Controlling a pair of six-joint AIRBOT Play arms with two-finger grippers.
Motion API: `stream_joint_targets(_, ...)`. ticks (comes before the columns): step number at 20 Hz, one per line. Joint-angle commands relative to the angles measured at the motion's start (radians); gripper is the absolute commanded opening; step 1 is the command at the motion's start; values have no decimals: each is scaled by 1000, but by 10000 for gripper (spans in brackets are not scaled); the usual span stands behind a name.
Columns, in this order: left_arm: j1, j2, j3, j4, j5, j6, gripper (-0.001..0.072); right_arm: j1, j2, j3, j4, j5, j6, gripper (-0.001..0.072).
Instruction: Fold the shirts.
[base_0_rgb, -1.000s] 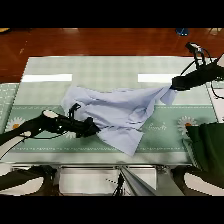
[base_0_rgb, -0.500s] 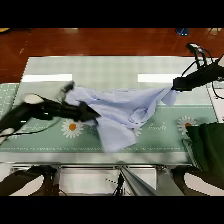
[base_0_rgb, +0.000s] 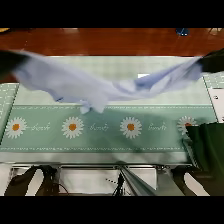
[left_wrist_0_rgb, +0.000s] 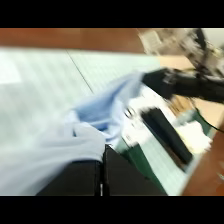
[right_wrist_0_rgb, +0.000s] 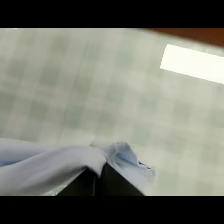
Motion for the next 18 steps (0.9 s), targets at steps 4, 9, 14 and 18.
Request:
stream_joint_targets(4, 188, 33, 420, 148, -54, -93, 20, 1, 267, 170, -130, -10, 97, 26)
stream_joint_targets(9, 188, 33, 657, 536, -241, -142, 20, 1, 328, 192, -97, 433, 148, 26)
stream_joint_targets(14, 188, 18, 704, 658, -292, -130, 19, 1, 293, 191, 28, 670, 174, 25)
stream_joint_targets(18, 188, -69, 690, 660, -335, -124, 20, 2, 177, 100, 100, 692, 193, 25)
